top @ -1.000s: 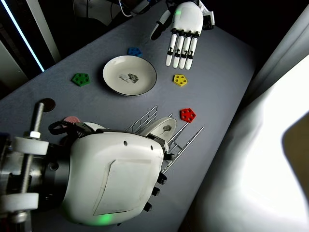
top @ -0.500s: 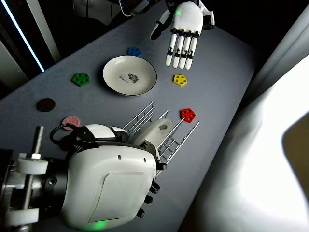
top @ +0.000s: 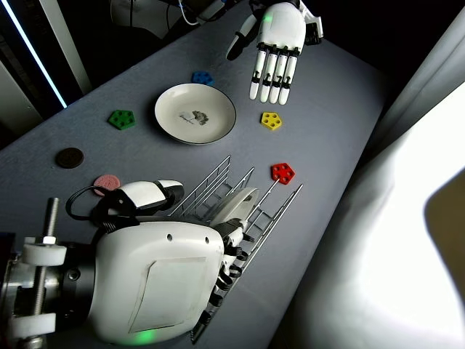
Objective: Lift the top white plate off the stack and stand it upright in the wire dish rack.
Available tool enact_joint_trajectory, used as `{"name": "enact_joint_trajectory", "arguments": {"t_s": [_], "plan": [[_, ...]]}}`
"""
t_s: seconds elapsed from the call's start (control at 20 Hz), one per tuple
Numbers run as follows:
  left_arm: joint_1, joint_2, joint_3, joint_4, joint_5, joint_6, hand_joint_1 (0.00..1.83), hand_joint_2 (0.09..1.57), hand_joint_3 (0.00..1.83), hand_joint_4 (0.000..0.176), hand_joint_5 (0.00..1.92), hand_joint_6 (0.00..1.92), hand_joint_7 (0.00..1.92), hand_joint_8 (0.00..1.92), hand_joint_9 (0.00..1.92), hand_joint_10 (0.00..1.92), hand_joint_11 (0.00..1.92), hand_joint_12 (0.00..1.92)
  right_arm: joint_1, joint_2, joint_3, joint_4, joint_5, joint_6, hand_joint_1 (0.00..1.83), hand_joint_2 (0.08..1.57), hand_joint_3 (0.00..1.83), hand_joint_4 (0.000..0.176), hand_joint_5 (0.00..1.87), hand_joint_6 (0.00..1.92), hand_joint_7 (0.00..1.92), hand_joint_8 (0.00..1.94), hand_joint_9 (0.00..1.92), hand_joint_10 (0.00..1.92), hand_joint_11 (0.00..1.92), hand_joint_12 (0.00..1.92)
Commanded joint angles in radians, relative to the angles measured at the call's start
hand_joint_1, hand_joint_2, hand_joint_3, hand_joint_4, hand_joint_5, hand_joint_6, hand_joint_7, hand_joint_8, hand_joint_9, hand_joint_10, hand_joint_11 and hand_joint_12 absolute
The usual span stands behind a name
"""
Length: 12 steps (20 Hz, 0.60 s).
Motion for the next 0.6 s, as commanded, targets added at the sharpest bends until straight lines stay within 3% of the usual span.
{"name": "enact_joint_trajectory", "arguments": {"t_s": [0.0, 0.55], "plan": [[-0.019, 0.003, -0.002, -0.063, -0.059, -0.002, 0.26, 1.00, 0.00, 0.000, 0.02, 0.01, 0.06, 0.02, 0.07, 0.02, 0.08, 0.07, 0.017, 0.018, 0.003, 0.055, -0.050, -0.018, 0.98, 0.96, 0.00, 0.000, 0.50, 0.00, 0.56, 0.00, 0.62, 0.00, 0.75, 0.22], [-0.020, 0.002, -0.002, -0.063, -0.058, -0.002, 0.31, 0.98, 0.00, 0.000, 0.03, 0.01, 0.06, 0.01, 0.07, 0.01, 0.07, 0.06, 0.081, 0.024, -0.021, 0.028, -0.049, -0.033, 0.96, 0.96, 0.00, 0.000, 0.44, 0.01, 0.54, 0.01, 0.62, 0.01, 0.72, 0.22]]}}
